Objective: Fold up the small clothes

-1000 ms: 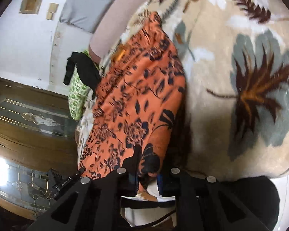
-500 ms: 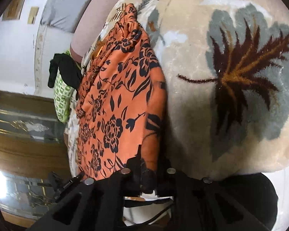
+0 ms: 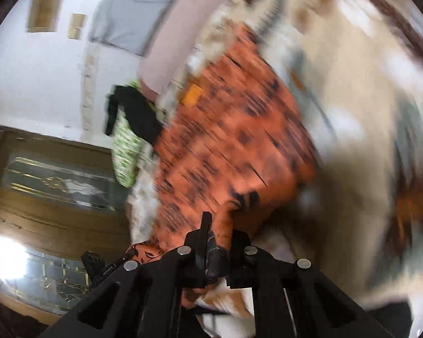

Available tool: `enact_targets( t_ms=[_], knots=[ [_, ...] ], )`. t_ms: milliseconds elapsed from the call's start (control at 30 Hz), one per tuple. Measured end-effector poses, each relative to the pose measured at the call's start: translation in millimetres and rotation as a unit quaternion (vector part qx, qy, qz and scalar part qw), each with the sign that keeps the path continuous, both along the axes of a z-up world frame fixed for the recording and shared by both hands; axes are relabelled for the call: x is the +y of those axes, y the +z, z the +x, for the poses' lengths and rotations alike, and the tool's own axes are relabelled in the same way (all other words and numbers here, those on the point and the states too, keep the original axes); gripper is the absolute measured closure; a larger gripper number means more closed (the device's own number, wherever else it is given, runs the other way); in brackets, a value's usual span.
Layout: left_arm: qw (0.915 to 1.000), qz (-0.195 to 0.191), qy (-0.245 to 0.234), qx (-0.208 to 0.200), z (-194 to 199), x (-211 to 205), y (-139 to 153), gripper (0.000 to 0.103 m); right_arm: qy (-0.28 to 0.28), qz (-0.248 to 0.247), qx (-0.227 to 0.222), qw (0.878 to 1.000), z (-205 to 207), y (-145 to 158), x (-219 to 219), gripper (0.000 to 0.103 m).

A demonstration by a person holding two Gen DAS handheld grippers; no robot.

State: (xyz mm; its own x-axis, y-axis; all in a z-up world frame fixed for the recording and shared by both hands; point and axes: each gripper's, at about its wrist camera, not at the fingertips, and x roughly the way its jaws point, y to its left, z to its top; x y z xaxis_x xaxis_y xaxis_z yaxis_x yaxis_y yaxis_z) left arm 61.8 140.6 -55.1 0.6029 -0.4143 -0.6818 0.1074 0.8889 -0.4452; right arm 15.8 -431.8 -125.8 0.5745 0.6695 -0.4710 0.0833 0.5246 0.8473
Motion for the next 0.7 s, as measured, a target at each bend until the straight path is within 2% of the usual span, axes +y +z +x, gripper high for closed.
enact_targets(
  t_ms=[67,100,133,167,200,233,267,300,333,367,433,533,633,700],
  knots=[
    [0.9991,-0.005,0.008,-0.042,51,-7,22,0.095,-0.010,-0.009,-0.038,0.999,50,28,-8,0.096],
    [0.9986,-0.008,0.014,-0.050,74,-10,25,0.095,-0.019,-0.011,-0.054,0.998,71,37,-12,0.096],
    [0.9984,-0.012,0.016,-0.052,97,-11,25,0.089,-0.034,-0.008,-0.070,0.997,95,45,-18,0.095],
    [0.9983,0.003,0.022,-0.053,134,-16,16,0.063,-0.052,-0.010,-0.081,0.995,122,50,-23,0.092],
    [0.9976,0.032,0.038,-0.047,160,-20,4,0.042,-0.056,-0.030,-0.081,0.995,153,47,-25,0.090],
    [0.9955,0.063,0.062,-0.036,180,-22,-10,0.011,-0.054,-0.053,-0.059,0.995,183,35,-26,0.070],
    [0.9900,0.112,0.085,-0.016,207,-25,-33,0.011,-0.058,-0.080,-0.027,0.995,202,22,-26,0.048],
    [0.9851,0.140,0.100,0.006,218,-23,-48,0.012,-0.064,-0.114,0.003,0.991,218,6,-25,0.013],
    [0.9831,0.146,0.109,0.017,221,-19,-57,0.014,-0.076,-0.133,0.009,0.988,222,-5,-26,0.012],
    [0.9856,0.128,0.109,0.018,214,-10,-65,0.014,-0.088,-0.135,0.005,0.987,216,-13,-27,0.012],
    [0.9873,0.120,0.104,0.002,192,-2,-66,0.014,-0.089,-0.134,-0.008,0.987,198,-19,-28,0.012],
    [0.9894,0.126,0.071,-0.012,153,-2,-69,0.013,-0.049,-0.197,0.004,0.979,169,-32,-24,0.012],
    [0.9912,0.130,0.016,0.021,148,-23,-91,0.013,-0.005,-0.236,0.026,0.971,165,-48,-15,0.012],
    [0.9877,0.142,-0.010,0.065,162,-39,-116,0.014,0.024,-0.202,0.039,0.978,174,-61,-10,0.014]
  ],
)
